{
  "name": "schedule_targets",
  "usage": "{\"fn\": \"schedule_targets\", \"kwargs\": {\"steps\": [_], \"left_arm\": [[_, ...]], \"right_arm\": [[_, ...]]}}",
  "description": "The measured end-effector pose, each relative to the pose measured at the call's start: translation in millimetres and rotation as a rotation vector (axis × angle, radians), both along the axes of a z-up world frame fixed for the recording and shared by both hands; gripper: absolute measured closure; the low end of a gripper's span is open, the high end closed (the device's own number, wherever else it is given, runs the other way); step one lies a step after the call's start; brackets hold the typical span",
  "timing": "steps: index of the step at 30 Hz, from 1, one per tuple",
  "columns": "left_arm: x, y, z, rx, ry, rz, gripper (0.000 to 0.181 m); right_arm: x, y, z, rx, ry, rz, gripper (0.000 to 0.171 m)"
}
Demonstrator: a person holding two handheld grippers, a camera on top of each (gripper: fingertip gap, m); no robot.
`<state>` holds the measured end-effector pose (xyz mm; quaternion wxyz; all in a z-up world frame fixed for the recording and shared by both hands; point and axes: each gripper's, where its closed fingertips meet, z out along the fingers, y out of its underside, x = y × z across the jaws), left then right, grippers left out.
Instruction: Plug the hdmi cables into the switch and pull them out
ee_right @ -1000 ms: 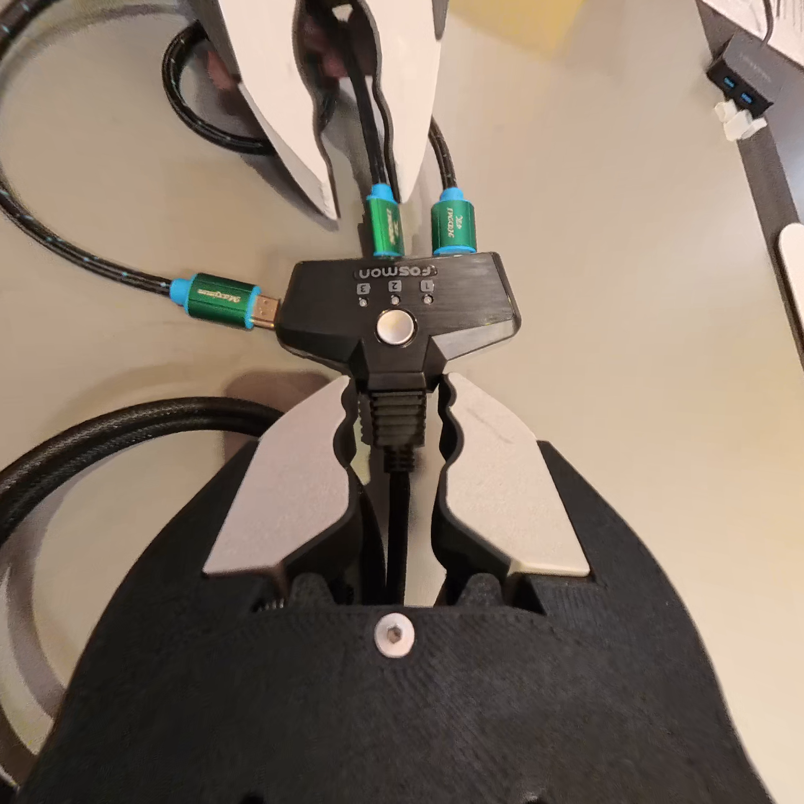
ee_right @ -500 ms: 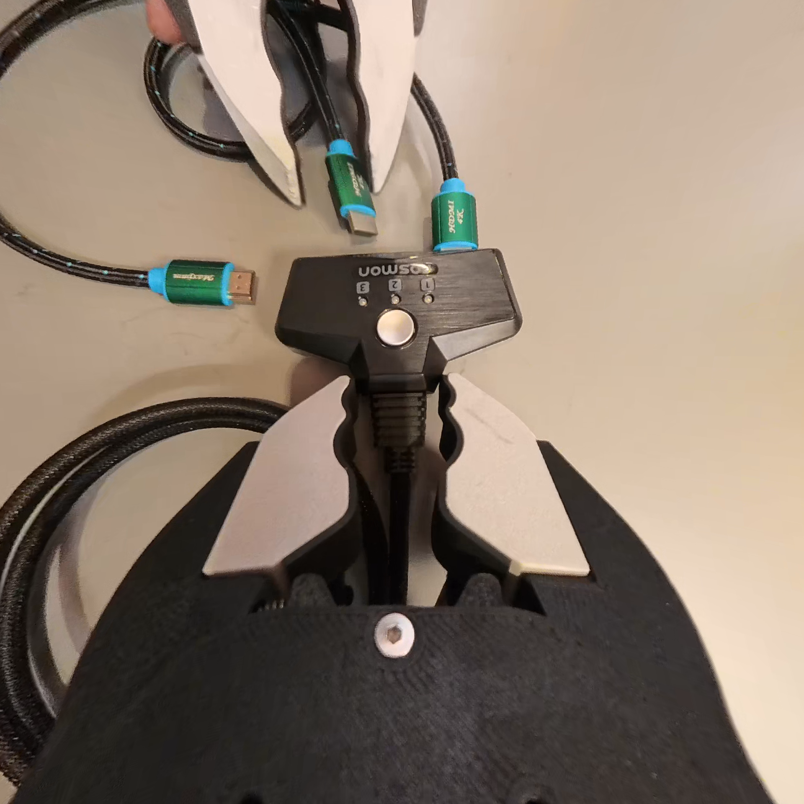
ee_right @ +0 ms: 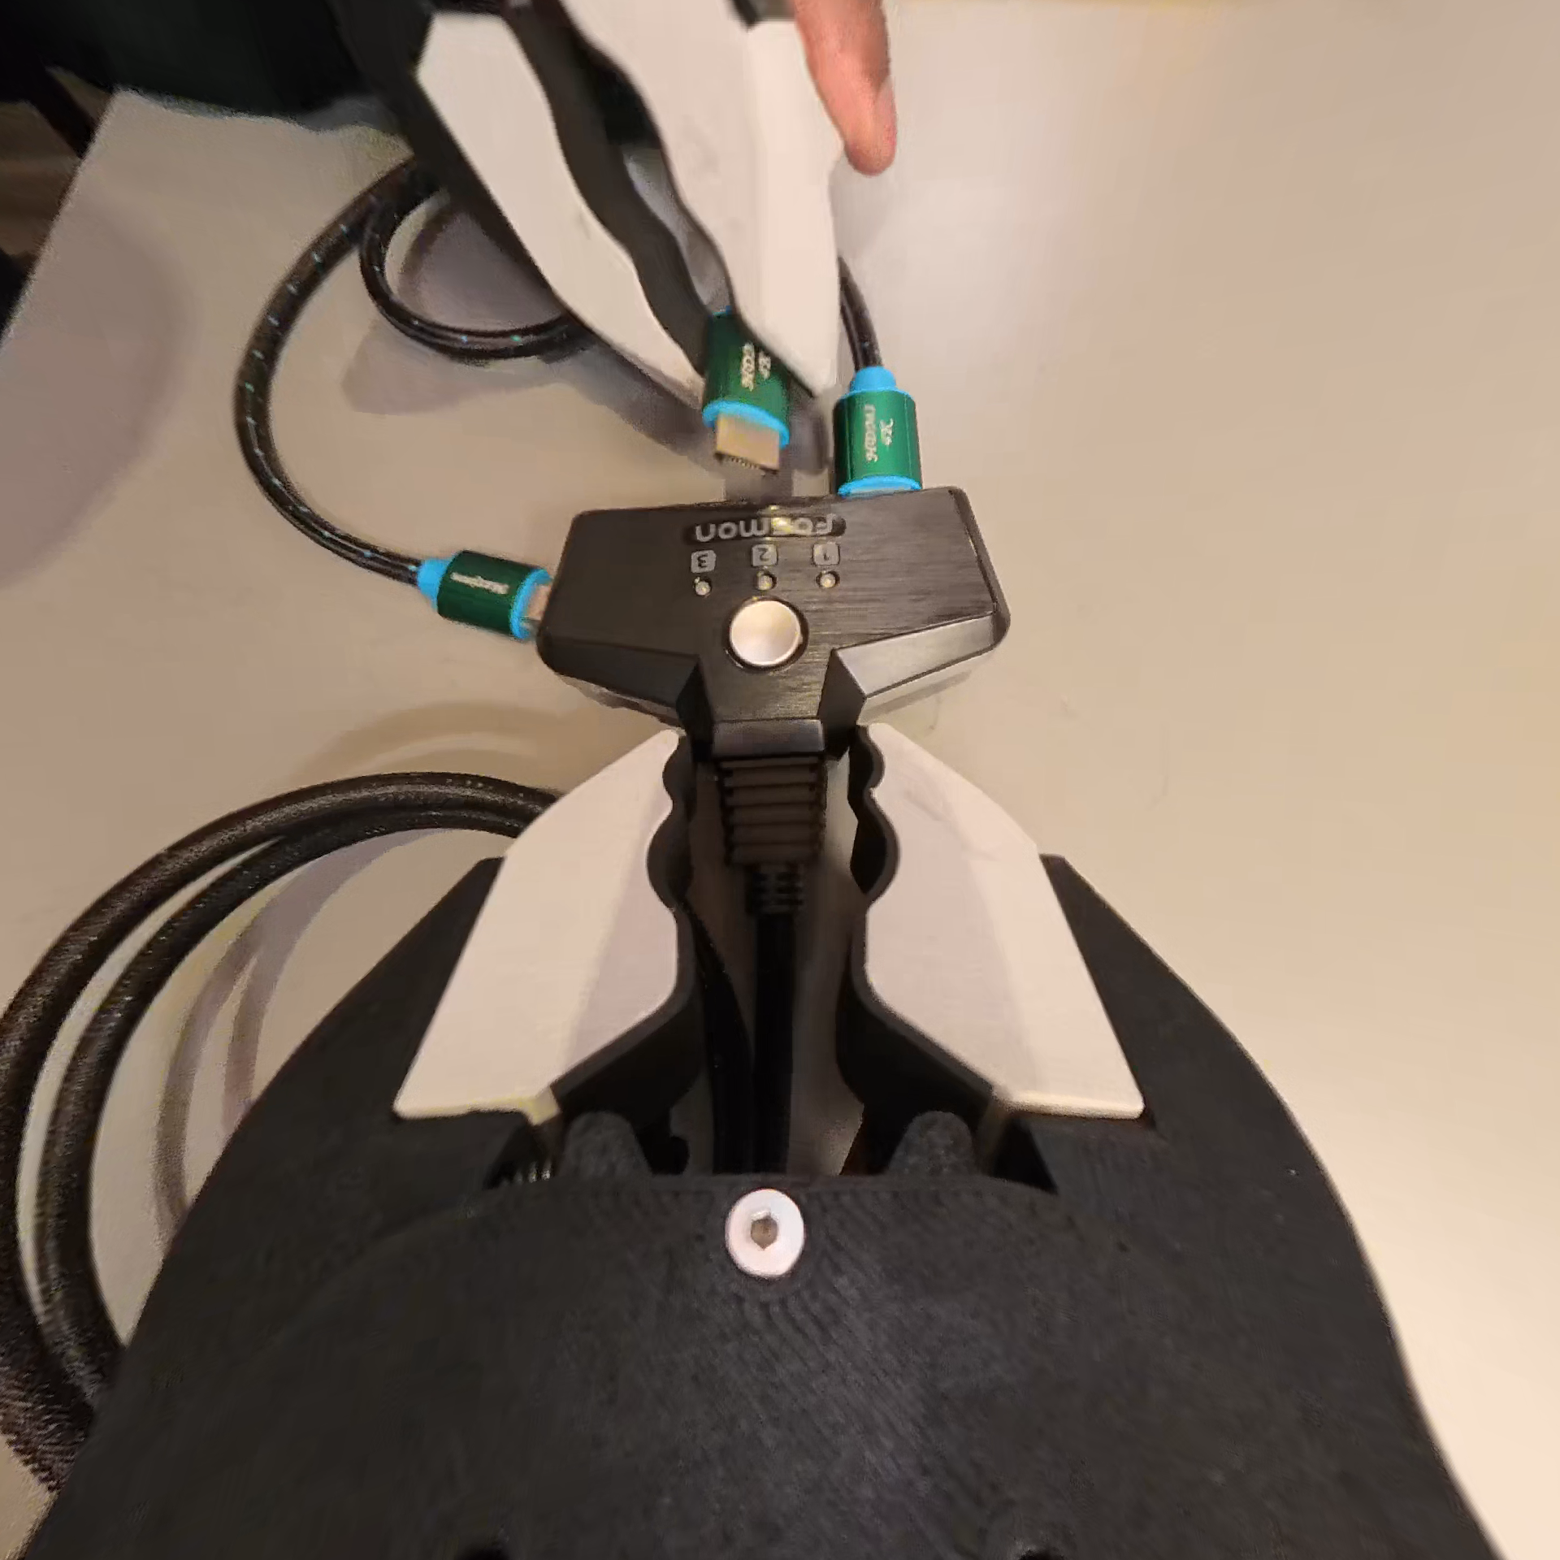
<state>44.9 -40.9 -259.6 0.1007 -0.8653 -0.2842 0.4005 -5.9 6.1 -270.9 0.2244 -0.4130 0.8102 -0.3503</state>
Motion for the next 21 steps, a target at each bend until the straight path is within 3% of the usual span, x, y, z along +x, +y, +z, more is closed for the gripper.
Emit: {"fn": "schedule_targets", "kwargs": {"steps": [1, 21], "left_arm": [[-0.5, 0.2, 0.4, -0.057, 0.014, -0.009, 0.167], [-9.6, -6.5, 25.1, -0.611, 0.252, -0.016, 0.169]], "right_arm": [[0.1, -0.2, 2.2, 0.002, -0.020, 0.001, 0.136], [-3.3, 0.7, 21.6, 0.030, -0.200, -0.011, 0.136]]}}
